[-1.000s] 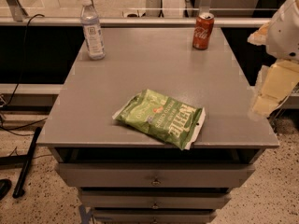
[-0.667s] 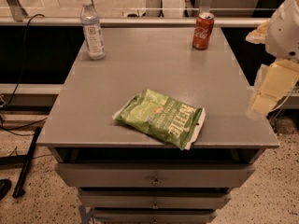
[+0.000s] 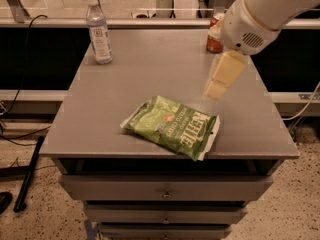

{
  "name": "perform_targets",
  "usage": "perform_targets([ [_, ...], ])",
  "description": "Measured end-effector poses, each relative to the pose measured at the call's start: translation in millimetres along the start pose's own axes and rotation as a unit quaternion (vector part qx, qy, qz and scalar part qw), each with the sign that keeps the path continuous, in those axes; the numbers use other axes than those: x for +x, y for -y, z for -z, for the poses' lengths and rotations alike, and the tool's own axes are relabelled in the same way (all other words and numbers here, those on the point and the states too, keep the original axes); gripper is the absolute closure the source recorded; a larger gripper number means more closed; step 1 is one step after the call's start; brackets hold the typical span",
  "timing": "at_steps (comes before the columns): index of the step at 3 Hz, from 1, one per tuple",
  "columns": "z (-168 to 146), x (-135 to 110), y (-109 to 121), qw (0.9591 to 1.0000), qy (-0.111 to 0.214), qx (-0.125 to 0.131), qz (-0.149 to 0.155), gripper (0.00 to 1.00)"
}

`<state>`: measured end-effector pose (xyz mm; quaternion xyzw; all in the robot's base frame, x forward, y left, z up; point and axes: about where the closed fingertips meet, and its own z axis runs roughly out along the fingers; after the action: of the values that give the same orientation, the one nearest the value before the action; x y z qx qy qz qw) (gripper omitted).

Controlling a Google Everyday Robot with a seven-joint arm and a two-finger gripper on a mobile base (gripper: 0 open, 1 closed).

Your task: Move blue plastic bottle near green jalapeno chip bag

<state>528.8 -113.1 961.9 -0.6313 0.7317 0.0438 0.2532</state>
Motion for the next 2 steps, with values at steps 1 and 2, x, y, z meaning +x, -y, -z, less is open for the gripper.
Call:
perform_targets([
  [1,-33.8,-55.4,30.5,0.9980,0.062,-0.005,-0.004,0.00],
  [2,-33.8,-55.4,30.5,0.9980,0.062,-0.005,-0.004,0.00],
])
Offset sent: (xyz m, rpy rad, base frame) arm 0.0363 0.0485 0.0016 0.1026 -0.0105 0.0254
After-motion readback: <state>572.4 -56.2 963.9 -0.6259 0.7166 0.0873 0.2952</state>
